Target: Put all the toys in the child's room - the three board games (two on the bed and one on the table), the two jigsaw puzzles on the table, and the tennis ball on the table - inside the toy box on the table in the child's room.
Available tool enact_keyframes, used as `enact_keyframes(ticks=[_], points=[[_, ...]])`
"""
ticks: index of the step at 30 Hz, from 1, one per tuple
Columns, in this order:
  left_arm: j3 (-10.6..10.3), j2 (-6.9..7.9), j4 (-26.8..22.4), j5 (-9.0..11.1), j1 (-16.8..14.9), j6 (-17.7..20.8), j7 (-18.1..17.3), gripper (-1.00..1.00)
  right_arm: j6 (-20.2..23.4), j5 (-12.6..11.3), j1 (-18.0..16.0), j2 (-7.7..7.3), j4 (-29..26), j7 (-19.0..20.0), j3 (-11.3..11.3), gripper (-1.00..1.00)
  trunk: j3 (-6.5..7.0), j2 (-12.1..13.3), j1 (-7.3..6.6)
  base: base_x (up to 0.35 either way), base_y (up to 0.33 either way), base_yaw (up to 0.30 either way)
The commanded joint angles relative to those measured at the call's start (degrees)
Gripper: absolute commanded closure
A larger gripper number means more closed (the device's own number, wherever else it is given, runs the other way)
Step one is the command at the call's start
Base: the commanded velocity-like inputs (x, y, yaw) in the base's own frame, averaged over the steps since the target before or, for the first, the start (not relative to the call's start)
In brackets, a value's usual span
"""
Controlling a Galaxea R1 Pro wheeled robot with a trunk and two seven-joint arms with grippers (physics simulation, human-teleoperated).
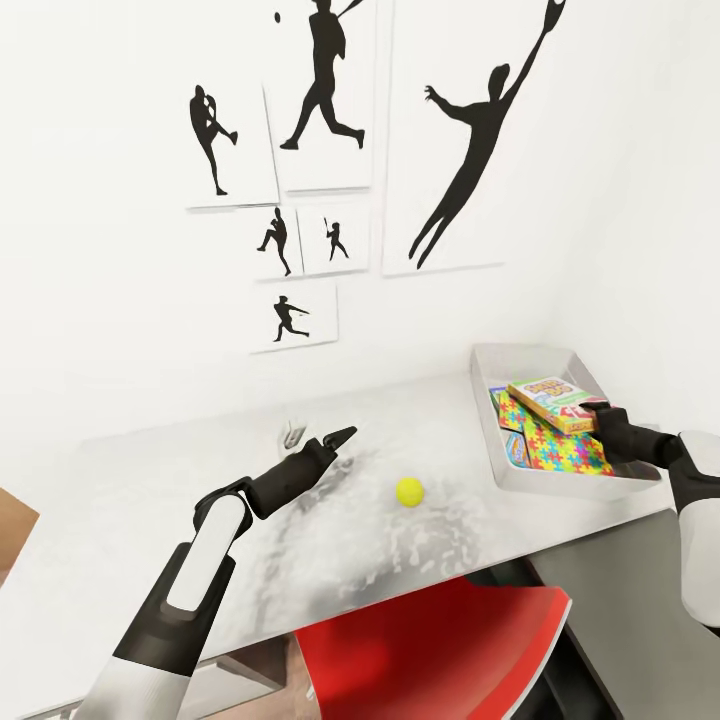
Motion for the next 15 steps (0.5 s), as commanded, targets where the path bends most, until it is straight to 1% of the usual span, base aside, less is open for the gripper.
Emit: enact_keyframes(ticks=[1, 15], points=[[0.06, -0.03, 0.00, 0.02, -0.03, 0.25, -0.12, -1.00, 0.20, -0.60, -0.09, 0.01, -0.07, -0.59, -0.19, -1.00, -0.11, -0.11, 0.03, 0.000, 0.000, 0.000], [0.06, -0.03, 0.00, -0.03, -0.02, 0.25, -0.09, -1.00, 0.19, -0.60, -0.14, 0.00, -0.09, -0.69, -0.19, -1.00, -0.11, -0.11, 0.03, 0.000, 0.000, 0.000]])
